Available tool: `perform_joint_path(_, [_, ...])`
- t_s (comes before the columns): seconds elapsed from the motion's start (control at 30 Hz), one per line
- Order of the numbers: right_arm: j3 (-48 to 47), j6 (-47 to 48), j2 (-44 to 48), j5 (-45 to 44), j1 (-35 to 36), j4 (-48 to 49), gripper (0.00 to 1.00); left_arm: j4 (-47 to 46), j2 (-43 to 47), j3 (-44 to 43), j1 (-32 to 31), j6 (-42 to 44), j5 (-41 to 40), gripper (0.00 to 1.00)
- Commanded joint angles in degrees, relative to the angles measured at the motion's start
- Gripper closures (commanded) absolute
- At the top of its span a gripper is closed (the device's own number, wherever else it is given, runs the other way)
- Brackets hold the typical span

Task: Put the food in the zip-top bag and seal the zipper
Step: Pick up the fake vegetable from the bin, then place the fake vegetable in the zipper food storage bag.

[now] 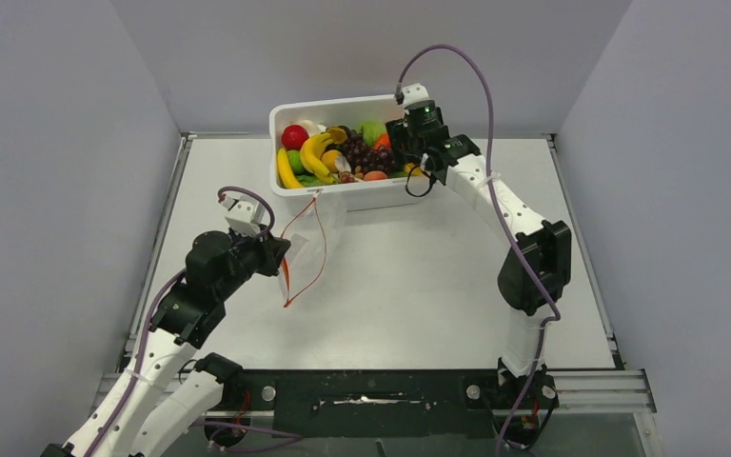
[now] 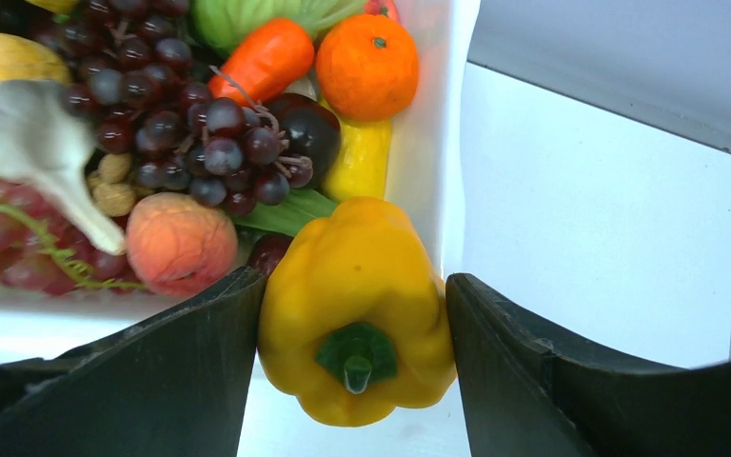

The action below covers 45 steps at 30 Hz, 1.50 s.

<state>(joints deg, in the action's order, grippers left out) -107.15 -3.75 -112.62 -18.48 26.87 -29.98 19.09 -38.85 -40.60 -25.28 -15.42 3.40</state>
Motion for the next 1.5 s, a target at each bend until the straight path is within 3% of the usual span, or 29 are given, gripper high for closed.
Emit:
perform_joint_path(0.0, [3.4,-2.0,8.9,0.2,1.3,2.5,0.64,-3.4,0.0,-0.2,0.4,0.0,-0.4,1.0])
perform_joint_path(0.13, [6.8,-3.4,14.1,1.1,2.1,2.1,0.64,-3.4,-0.3,-0.1,0.5,0.0,-0.6,1.0])
perform_joint_path(0.47, [27.2,-12.0,35.3,11.4,6.3,7.3,0.64,-3.8,-1.0,0.4,0.5,0.2,-0.8,1.0])
perform_joint_path(0.7, [40.7,-23.5,46.3,24.9,7.9,19.4,0.65,-3.8,-2.4,-0.1,0.4,-1.7,-0.5,1.0])
perform_joint_path(1.0, [45.9,-33.2,48.9,32.1,12.6,28.5,0.65,-5.8,-2.2,0.4,0.3,-9.0,2.5,1.0])
perform_joint_path(1.47, [46.9,-40.4,40.5,35.6,20.7,42.6,0.65,-6.5,-3.4,2.0,1.1,-6.8,4.1,1.0])
